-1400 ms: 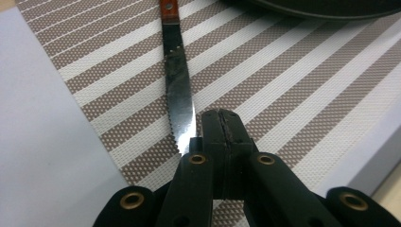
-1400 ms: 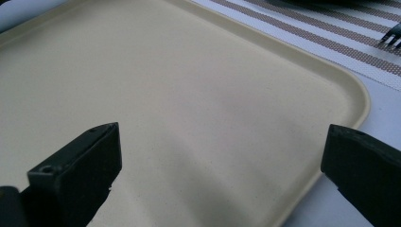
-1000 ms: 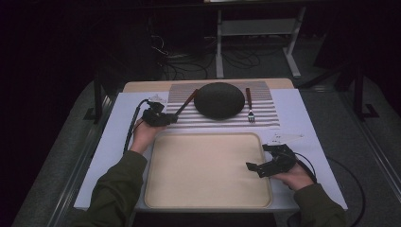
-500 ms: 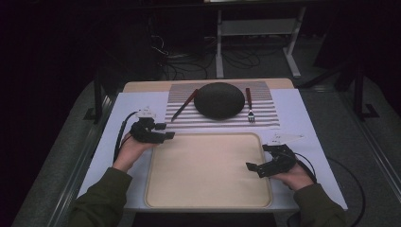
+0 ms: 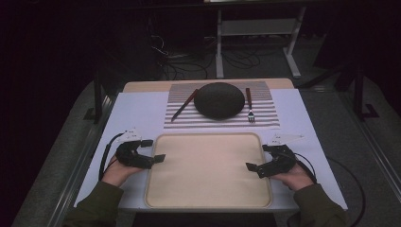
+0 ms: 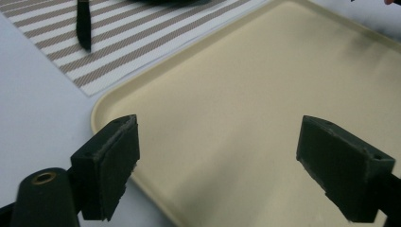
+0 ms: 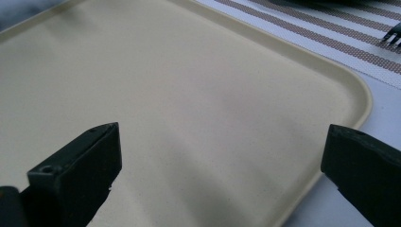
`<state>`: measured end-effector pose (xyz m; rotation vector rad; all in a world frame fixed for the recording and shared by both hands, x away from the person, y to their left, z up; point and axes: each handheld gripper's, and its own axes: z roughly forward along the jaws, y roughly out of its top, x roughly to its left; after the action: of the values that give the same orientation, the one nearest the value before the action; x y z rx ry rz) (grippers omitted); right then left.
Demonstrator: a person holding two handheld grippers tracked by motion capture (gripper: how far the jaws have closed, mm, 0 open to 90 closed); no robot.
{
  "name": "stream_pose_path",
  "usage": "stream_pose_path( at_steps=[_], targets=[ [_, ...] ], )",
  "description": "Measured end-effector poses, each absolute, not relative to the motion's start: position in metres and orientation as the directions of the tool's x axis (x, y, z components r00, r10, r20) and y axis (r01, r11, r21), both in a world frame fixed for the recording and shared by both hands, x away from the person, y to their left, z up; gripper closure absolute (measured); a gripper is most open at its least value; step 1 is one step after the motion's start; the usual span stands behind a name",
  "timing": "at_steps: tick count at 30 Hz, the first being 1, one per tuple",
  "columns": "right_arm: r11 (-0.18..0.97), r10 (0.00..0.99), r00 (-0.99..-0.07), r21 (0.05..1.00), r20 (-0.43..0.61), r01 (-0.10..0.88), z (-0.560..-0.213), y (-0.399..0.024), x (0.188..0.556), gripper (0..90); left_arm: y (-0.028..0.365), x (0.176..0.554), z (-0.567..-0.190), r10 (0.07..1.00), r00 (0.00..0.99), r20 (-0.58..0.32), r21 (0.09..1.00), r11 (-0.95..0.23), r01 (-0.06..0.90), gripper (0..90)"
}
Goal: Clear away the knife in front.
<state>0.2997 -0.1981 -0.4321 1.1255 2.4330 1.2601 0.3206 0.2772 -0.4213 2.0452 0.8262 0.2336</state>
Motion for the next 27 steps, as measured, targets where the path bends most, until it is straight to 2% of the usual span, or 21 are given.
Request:
stream_pose_path(
  at_steps=[3, 6, 9, 27],
  targets=[
    [0.354, 0.695, -0.697, 0.760, 0.176, 0.545, -0.432, -0.198, 0.300, 0.0, 0.281, 0.316, -0.423, 0.647, 0.750, -0.136, 0.802, -0.373, 0.467, 10.8],
    [0.354, 0.695, -0.698, 0.760, 0.176, 0.544, -0.432, -0.198, 0.300, 0.0, 0.285, 0.312, -0.426, 0.664, 0.734, -0.143, 0.801, -0.358, 0.480, 2.4],
    [0.355, 0.695, -0.697, 0.761, 0.174, 0.544, -0.432, -0.198, 0.300, 0.0, 0.287, 0.311, -0.429, 0.668, 0.732, -0.135, 0.791, -0.372, 0.485, 0.0],
    [0.361, 0.692, -0.701, 0.758, 0.173, 0.543, -0.433, -0.198, 0.300, 0.0, 0.288, 0.324, -0.427, 0.645, 0.752, -0.135, 0.791, -0.387, 0.473, 0.0]
  ],
)
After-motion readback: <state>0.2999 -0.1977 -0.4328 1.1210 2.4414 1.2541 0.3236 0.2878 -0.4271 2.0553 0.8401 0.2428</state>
